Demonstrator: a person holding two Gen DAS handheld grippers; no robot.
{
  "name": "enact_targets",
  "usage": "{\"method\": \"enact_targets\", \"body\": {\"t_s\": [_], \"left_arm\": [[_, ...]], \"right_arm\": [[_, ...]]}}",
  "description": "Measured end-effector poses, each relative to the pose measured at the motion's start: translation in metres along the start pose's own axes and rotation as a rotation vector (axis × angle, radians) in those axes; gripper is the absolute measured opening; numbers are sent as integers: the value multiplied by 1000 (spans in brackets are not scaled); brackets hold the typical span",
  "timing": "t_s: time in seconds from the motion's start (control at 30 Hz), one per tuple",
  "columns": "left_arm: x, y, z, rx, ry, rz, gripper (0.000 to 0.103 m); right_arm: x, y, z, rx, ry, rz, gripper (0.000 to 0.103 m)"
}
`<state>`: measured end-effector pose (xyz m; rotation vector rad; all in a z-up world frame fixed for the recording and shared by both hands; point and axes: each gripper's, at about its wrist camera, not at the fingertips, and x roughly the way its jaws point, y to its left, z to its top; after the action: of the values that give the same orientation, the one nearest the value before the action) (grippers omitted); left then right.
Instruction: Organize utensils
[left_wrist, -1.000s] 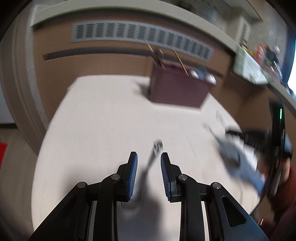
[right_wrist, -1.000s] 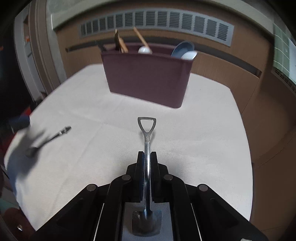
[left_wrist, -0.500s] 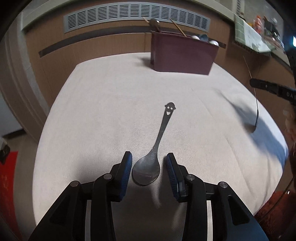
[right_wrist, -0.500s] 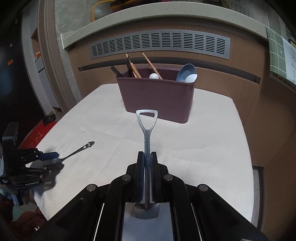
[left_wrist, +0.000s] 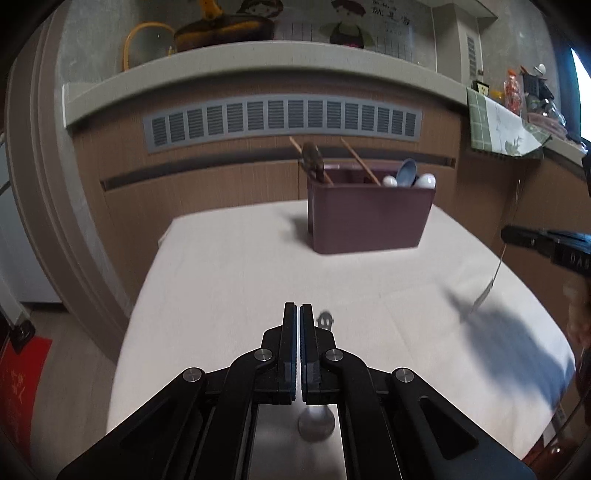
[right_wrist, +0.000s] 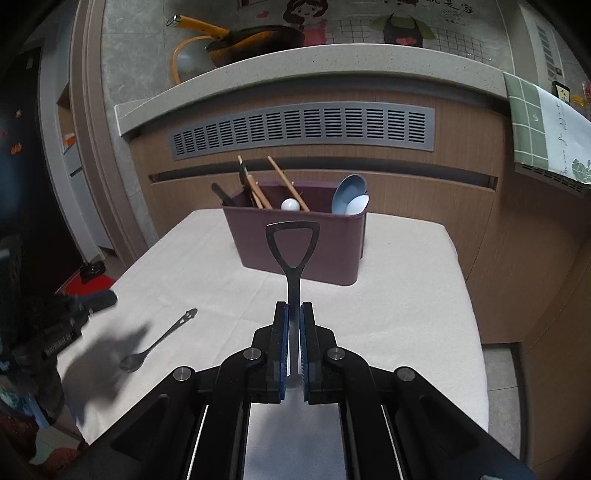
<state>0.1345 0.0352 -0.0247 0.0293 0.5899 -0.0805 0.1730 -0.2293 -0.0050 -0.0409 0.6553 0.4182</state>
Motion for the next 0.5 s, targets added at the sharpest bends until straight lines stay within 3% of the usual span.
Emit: {"method": "enact_targets", "body": {"t_s": [0.1,0.23,0.27,0.3,0.37,0.5], "left_arm": [[1,8,4,-13,6,-1,1],[14,18,-14,-72,114,-133,5],[16,16,-22,-63,141,-164,11],[15,12,-29,-48,151,-172,22],[15,5,-46,-14,173,-153,41],[32,-4,-62,-14,245,-116,42]], "right_arm": [[0,-1,-3,-12,2,-13,5],[0,-7,-5,10,15,3,5],[0,-8,-5,15,15,6,5],[0,-8,-5,18,14,7,5],[1,-8,-5,20,14,11,5],[3,-5,-4,15,23,23,5]]}}
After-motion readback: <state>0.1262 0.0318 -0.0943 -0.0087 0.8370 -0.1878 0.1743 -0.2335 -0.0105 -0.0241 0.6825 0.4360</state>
